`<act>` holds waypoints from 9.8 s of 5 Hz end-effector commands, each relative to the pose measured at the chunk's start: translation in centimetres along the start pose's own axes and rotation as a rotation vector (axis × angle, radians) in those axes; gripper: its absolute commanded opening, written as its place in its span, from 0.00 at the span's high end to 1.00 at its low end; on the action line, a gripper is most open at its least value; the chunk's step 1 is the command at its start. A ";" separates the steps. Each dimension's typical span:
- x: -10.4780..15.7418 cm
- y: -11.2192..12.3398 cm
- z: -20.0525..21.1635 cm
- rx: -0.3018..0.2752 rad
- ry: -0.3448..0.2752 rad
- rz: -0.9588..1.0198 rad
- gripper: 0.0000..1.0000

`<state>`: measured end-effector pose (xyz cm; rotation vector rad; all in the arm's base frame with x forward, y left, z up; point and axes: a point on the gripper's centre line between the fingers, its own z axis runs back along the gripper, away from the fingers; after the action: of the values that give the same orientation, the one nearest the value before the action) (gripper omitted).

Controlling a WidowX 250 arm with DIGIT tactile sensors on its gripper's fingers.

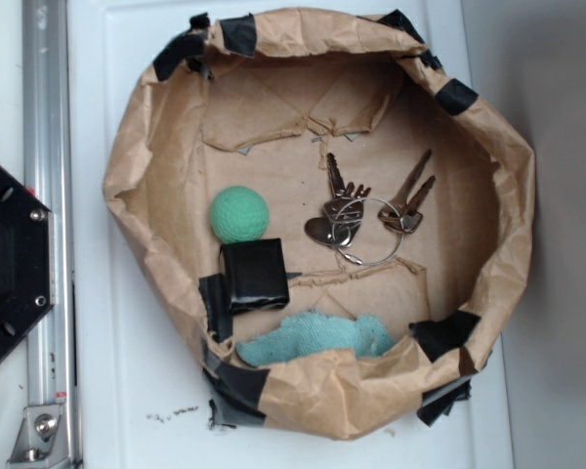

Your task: Grab the black box.

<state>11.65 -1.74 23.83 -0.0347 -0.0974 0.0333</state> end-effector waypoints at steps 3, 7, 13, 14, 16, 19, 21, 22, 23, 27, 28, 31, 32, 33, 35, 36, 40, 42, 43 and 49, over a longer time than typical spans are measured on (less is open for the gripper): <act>0.0 0.0 0.0 0.000 0.000 0.000 0.00; 9.5 2.7 -3.9 -0.005 0.038 -0.112 0.00; 10.9 2.6 -10.8 -0.128 0.221 -1.291 0.00; 10.9 2.6 -10.8 -0.128 0.221 -1.291 0.00; 7.7 0.5 -16.5 -0.220 0.198 -1.395 0.00; 11.2 1.7 -13.3 -0.261 0.167 -1.367 0.00; 11.9 0.6 -17.7 -0.240 0.231 -1.413 0.00; 10.3 -0.4 -19.5 -0.246 0.275 -1.442 0.00; 7.7 -0.8 -19.4 -0.280 0.255 -1.478 0.00; 6.9 -5.2 -24.1 -0.386 0.164 -1.492 0.00; 7.2 -4.8 -22.1 -0.336 0.141 -1.445 1.00; 10.7 5.3 -7.2 -0.046 -0.003 -0.859 1.00; 11.2 5.4 -5.3 -0.114 0.058 -0.671 1.00; 11.0 2.9 -5.9 -0.118 0.122 -0.709 1.00; 9.7 1.0 -11.3 -0.113 0.154 -0.759 0.00; 9.5 0.6 -13.7 -0.065 0.172 -0.737 0.00; 9.0 1.1 -20.2 -0.076 0.140 -0.808 0.00; 9.5 2.1 -21.0 0.021 0.060 -0.796 0.00; 11.2 1.7 -21.3 -0.006 0.069 -0.740 0.00; 12.3 1.0 -13.6 -0.013 0.053 -0.721 1.00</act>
<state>25.45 0.45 10.28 -0.0383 0.0184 -0.6765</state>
